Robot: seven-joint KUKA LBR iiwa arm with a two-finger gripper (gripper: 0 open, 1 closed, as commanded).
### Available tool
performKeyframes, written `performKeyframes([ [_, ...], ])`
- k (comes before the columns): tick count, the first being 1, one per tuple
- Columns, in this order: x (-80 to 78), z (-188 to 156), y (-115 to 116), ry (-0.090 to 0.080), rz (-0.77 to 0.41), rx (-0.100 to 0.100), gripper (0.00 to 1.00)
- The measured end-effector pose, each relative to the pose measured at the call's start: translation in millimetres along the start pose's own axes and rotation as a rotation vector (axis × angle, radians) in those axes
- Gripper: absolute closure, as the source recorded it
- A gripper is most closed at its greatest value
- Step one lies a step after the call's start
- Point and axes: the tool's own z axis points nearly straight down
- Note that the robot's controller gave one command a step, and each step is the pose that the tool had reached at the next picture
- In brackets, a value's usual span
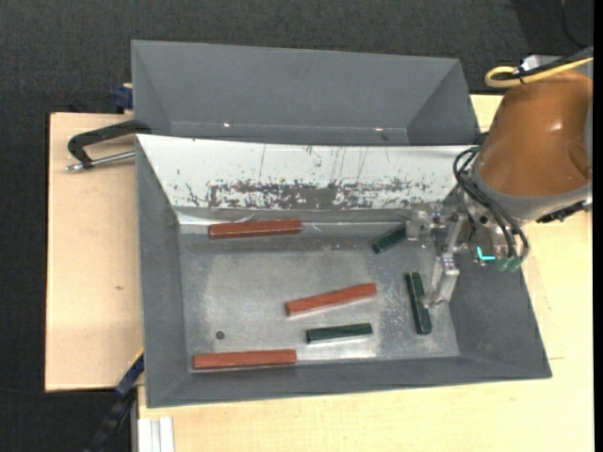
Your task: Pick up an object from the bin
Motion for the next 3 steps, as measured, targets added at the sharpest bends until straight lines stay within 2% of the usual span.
performKeyframes([
  [1,-1.7,-4,0,-0.009,-0.001,0.001,0.00],
  [2,-2.6,43,24,-0.014,-0.055,0.002,0.00],
  [3,15.7,131,19,-0.007,-0.159,0.001,1.00],
])
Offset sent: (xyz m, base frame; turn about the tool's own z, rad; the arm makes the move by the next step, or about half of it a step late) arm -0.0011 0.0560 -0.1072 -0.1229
